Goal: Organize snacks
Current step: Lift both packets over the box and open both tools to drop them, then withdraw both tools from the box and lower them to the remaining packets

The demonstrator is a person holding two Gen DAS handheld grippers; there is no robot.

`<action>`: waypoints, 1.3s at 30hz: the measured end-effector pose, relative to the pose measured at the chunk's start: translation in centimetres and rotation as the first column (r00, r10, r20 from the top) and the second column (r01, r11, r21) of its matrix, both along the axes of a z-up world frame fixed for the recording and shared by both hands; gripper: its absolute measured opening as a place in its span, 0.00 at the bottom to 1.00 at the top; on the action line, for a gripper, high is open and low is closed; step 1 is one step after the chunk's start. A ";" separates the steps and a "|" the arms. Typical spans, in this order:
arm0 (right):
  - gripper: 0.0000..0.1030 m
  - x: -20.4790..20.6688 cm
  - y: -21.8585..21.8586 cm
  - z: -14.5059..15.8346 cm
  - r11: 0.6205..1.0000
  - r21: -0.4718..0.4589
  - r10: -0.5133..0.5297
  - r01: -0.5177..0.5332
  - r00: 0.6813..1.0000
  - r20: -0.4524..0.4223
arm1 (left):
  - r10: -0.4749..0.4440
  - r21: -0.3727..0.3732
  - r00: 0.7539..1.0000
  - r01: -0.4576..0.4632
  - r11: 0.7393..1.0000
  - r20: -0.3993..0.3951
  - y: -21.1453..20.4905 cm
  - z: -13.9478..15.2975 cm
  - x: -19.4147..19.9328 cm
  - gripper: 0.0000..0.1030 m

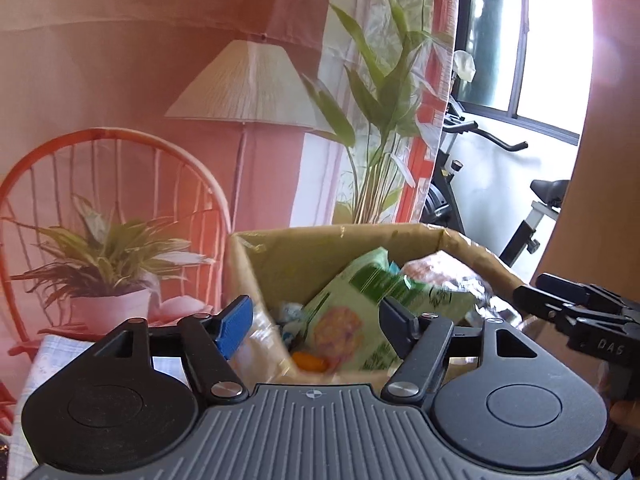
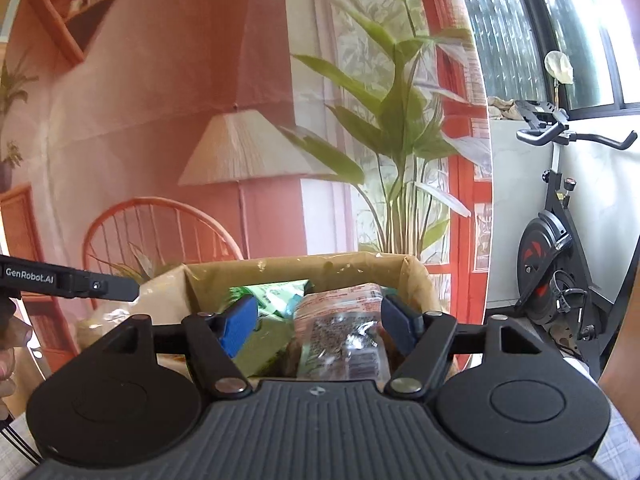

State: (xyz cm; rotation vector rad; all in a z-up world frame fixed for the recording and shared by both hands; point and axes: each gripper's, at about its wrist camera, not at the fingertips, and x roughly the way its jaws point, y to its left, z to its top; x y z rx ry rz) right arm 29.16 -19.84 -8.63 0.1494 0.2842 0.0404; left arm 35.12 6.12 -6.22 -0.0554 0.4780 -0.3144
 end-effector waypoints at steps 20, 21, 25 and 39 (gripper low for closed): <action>0.75 -9.3 2.5 -7.8 0.999 0.012 -0.037 0.038 0.995 -0.093 | 0.052 -0.061 0.986 -0.063 0.996 -0.158 4.7 -8.9 -5.5 0.74; 0.75 -9.4 2.5 -8.5 0.999 0.013 -0.036 0.038 0.993 -0.115 | 0.050 -0.058 0.984 -0.061 0.996 -0.170 4.7 -9.4 -5.6 0.74; 0.75 -9.3 2.7 -11.3 1.000 0.003 -0.026 0.027 0.980 -0.197 | 0.040 -0.052 0.974 -0.053 0.997 -0.222 4.4 -11.4 -5.3 0.74; 0.75 -3.9 4.8 -16.9 0.952 -0.183 0.136 -0.247 0.873 -0.468 | 0.046 -0.045 0.951 -0.063 0.997 -0.307 4.4 -14.6 -5.1 0.74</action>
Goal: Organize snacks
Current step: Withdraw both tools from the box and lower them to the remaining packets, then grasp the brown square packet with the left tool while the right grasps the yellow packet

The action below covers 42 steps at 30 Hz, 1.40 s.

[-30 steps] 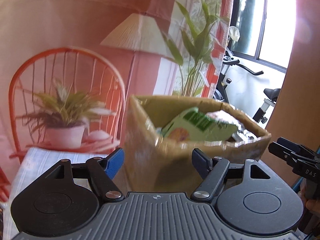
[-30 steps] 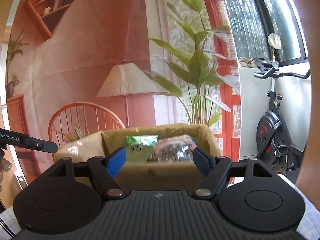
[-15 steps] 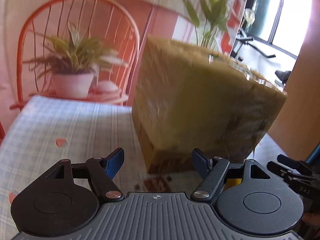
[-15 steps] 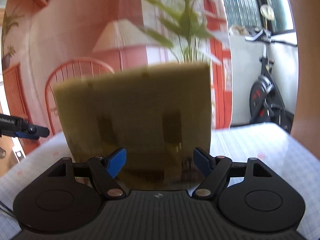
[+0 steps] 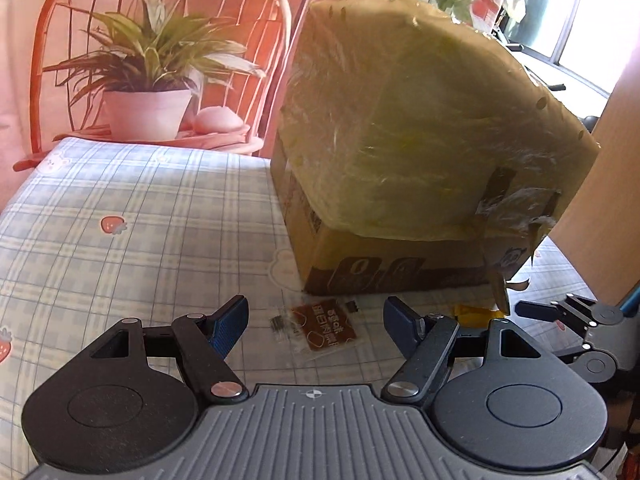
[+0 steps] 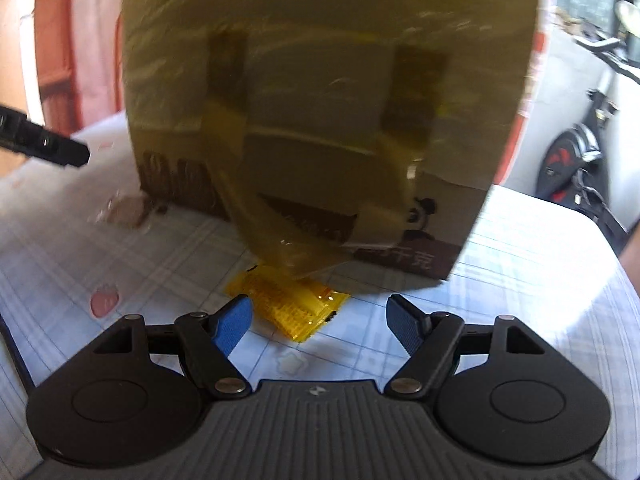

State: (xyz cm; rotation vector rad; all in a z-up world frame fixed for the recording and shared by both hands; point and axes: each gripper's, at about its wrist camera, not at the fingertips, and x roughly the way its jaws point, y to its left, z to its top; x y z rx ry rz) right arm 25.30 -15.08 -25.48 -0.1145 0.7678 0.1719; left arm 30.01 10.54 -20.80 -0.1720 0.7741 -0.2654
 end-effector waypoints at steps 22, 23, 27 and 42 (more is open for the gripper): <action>0.46 -0.2 0.0 -1.1 0.991 0.117 -0.060 0.058 0.998 0.011 | -0.042 0.021 0.997 0.044 0.999 -0.058 -1.6 -2.7 1.8 0.74; 0.46 -0.4 0.1 -1.1 0.992 0.107 -0.062 0.060 0.998 0.015 | -0.048 0.027 0.997 0.050 0.998 -0.063 -1.9 -2.9 2.1 0.74; 0.46 -0.5 0.1 -1.1 0.994 0.100 -0.054 0.052 0.998 0.025 | -0.033 0.096 0.998 0.039 0.995 -0.059 -3.1 -3.5 3.0 0.74; 0.46 -0.6 0.1 -1.2 0.993 0.103 -0.054 0.050 0.998 0.037 | -0.103 0.134 0.993 0.109 0.985 -0.050 -4.9 -4.0 1.6 0.73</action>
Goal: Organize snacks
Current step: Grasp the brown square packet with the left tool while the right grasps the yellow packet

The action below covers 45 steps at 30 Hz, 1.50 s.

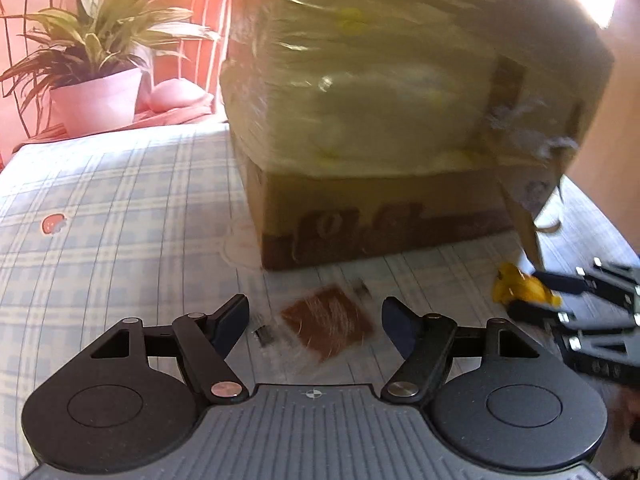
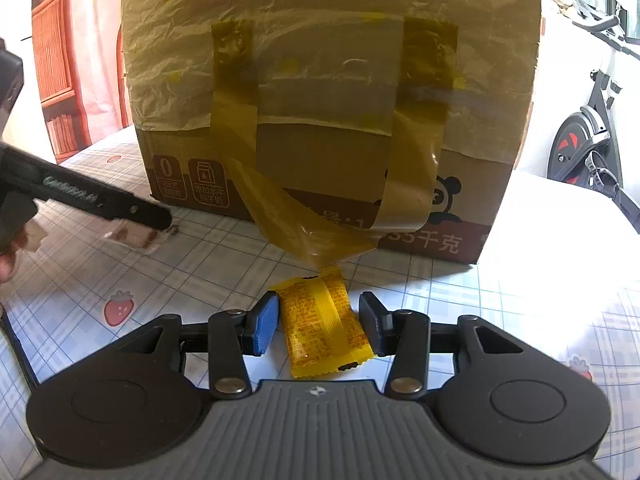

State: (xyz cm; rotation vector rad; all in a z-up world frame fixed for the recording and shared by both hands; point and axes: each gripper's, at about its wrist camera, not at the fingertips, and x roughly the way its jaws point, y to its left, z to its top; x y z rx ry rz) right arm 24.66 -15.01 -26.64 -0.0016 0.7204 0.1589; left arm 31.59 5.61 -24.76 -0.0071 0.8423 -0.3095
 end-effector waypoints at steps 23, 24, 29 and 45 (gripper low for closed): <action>0.46 0.0 0.0 0.0 1.000 0.001 -0.001 0.001 1.000 0.002 | -0.198 0.099 0.980 0.194 0.976 0.034 -1.5 0.3 0.4 0.73; 0.46 0.0 0.0 -0.1 1.000 0.001 -0.001 0.001 1.000 0.002 | -0.219 0.112 0.975 0.215 0.970 0.024 -1.8 -0.1 0.5 0.71; 0.46 0.0 0.1 0.0 1.000 0.001 -0.001 0.001 1.000 0.003 | -0.217 0.119 0.975 0.210 0.971 0.053 -1.7 -0.3 -0.5 0.48; 0.43 -0.1 0.2 0.0 1.000 -0.008 0.009 -0.009 1.000 0.004 | -0.078 0.023 0.994 0.076 0.997 0.074 -0.8 1.1 -4.7 0.39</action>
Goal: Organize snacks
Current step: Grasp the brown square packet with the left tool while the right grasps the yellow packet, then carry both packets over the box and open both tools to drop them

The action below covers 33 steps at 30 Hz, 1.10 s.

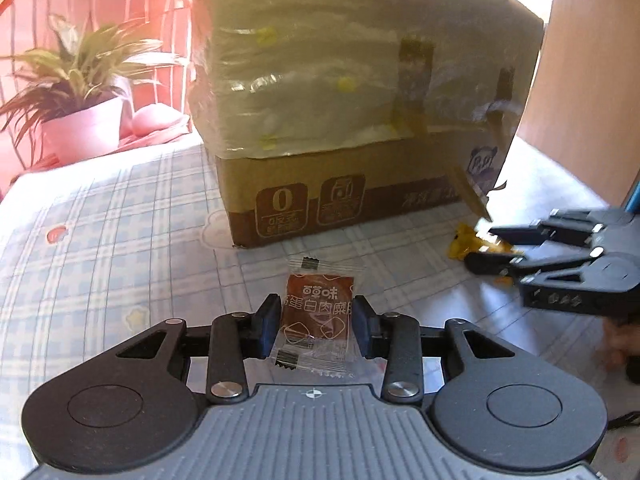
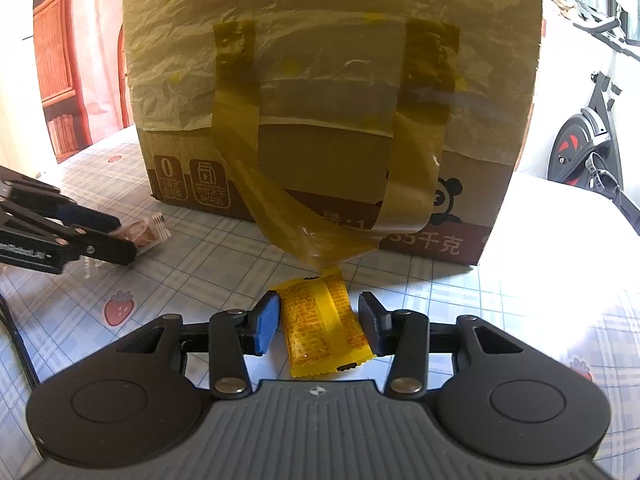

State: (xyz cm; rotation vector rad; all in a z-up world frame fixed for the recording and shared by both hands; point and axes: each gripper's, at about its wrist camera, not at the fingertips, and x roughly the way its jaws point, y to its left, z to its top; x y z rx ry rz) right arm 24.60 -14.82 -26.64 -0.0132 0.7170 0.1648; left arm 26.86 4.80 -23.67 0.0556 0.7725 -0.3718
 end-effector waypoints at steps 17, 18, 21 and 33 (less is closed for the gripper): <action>0.38 -3.8 0.5 2.9 0.999 0.047 0.025 -0.027 0.999 0.030 | 0.069 -0.109 0.995 -0.061 0.992 0.072 0.9 3.8 -3.7 0.39; 0.38 -4.1 0.6 3.3 0.998 0.050 0.027 -0.029 0.999 0.038 | 0.070 -0.109 0.994 -0.061 0.992 0.081 0.7 4.1 -3.9 0.39; 0.38 -4.9 0.4 4.8 0.998 0.059 0.027 -0.031 0.997 0.079 | 0.078 -0.120 0.990 -0.064 0.991 0.115 0.6 5.3 -4.1 0.39; 0.38 -3.2 -0.5 15.9 0.995 0.082 0.024 -0.058 0.932 0.360 | 0.054 -0.173 0.938 0.007 0.985 0.343 -0.7 15.1 -1.8 0.40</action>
